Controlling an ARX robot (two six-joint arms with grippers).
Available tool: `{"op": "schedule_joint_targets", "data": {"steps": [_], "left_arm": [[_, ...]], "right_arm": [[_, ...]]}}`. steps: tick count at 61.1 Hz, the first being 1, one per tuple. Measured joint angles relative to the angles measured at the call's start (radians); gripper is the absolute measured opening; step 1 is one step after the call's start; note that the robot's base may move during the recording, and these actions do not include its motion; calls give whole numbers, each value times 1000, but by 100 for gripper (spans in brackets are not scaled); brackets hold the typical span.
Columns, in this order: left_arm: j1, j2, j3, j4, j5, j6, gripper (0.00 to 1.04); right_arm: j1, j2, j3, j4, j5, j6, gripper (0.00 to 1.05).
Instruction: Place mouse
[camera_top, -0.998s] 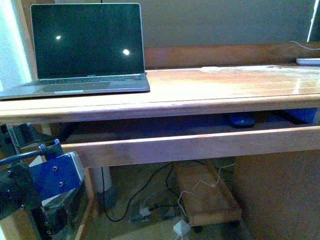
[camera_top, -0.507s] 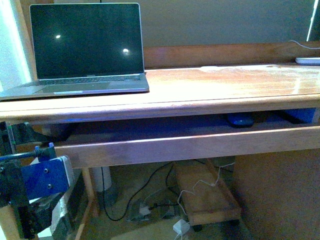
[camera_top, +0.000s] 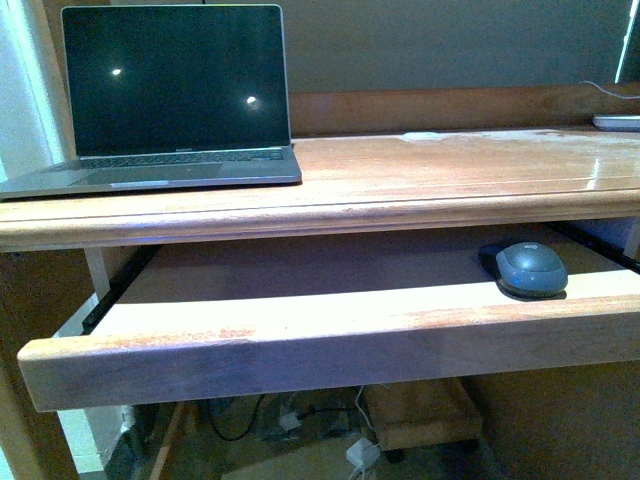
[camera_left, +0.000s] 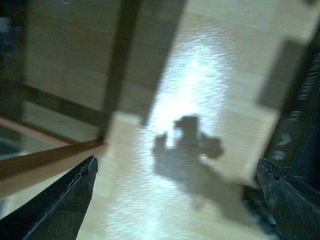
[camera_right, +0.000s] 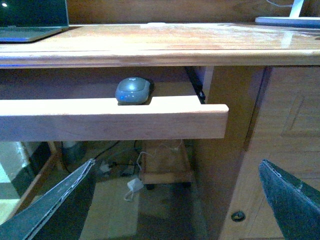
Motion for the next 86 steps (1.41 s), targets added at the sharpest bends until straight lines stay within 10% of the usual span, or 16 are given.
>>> {"op": "schedule_joint_targets", "data": {"steps": [20, 29, 40, 54, 63, 86], "left_arm": [[-67, -386, 15, -401, 363, -103, 97], [-127, -640, -80, -250, 445, -282, 97], [-138, -898, -194, 189, 169, -763, 97], [-67, -1207, -256, 92, -32, -1150, 96], [-37, -1548, -399, 96, -517, -1193, 66], [-33, -1688, -524, 112, -518, -1203, 3]], "right_arm": [[0, 0, 0, 0, 0, 0, 97], [0, 0, 0, 0, 0, 0, 97], [0, 0, 0, 0, 0, 0, 97], [0, 0, 0, 0, 0, 0, 97], [29, 104, 23, 5, 162, 93, 97], [82, 896, 363, 472, 158, 138, 97]]}}
